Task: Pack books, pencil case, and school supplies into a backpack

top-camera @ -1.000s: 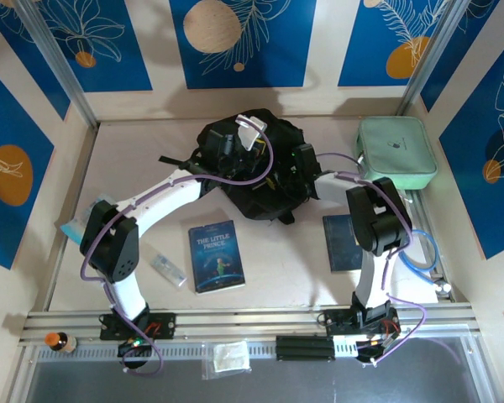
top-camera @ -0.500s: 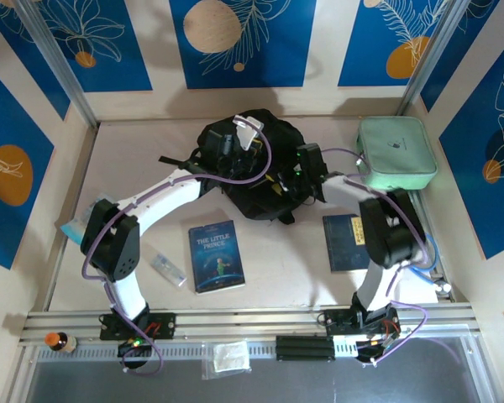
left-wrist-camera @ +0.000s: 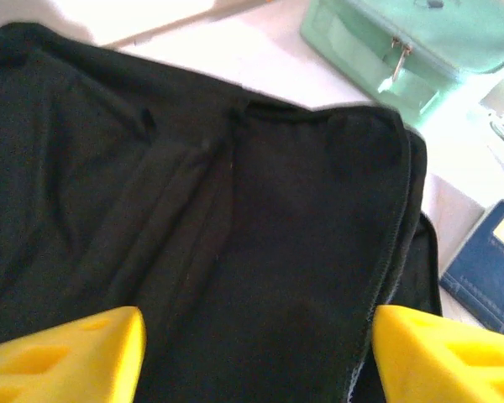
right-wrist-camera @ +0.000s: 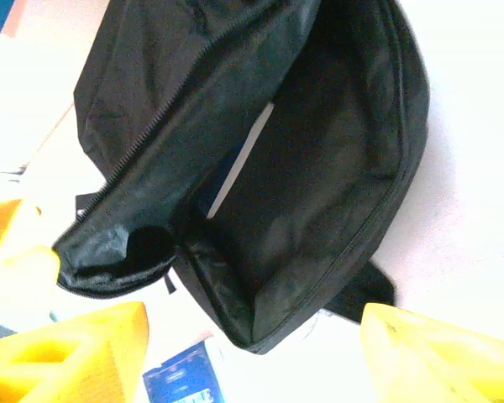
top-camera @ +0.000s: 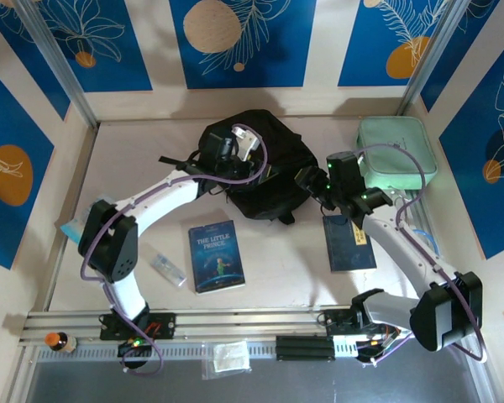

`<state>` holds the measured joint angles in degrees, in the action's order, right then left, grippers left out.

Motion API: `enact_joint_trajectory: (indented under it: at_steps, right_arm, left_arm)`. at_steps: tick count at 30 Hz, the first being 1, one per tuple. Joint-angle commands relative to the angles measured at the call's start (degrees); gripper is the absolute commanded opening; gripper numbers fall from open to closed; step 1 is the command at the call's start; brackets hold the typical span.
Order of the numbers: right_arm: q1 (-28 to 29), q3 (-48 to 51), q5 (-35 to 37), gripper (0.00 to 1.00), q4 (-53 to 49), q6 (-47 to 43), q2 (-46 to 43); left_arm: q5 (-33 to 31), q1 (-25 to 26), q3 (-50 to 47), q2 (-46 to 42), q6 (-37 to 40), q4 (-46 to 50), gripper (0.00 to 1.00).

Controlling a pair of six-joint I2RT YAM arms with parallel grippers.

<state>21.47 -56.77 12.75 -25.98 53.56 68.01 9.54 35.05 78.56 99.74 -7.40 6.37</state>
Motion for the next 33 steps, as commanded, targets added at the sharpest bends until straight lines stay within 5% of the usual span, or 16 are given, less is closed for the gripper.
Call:
enact_joint_trajectory:
  at_steps: [1, 9, 13, 17, 22, 26, 33]
  right_arm:
    - [2.9, -5.5, 6.9, 0.68, -6.5, -7.3, 1.6]
    - [15.0, -16.7, 8.9, 0.70, -7.5, -14.4, 13.7]
    - [21.0, -22.3, 10.7, 0.71, -7.7, -18.4, 19.2]
    - [24.1, -26.4, 3.5, 0.70, -7.4, -20.9, 26.1]
    - [26.2, -30.2, -5.6, 0.59, -8.3, -21.7, 36.3]
    - [28.6, -33.9, -6.2, 0.51, -11.3, -24.7, 43.7]
    - [30.7, -38.0, -10.8, 0.50, -15.0, -31.0, 51.6]
  left_arm:
    - [-4.0, -0.4, -3.1, -8.4, -5.4, 7.4, 0.83]
    - [-18.1, -3.5, -19.8, -24.3, -11.0, 12.4, 1.00]
    - [-17.9, -7.2, -27.0, -30.1, -14.8, 11.8, 1.00]
    - [-18.1, -10.8, -30.0, -31.5, -18.3, 14.7, 1.00]
    - [-14.7, -16.9, -32.4, -29.0, -22.6, 17.4, 1.00]
    - [-9.4, -22.4, -33.9, -26.3, -25.6, 16.0, 1.00]
    - [-6.3, -26.4, -33.7, -22.6, -28.4, 12.4, 1.00]
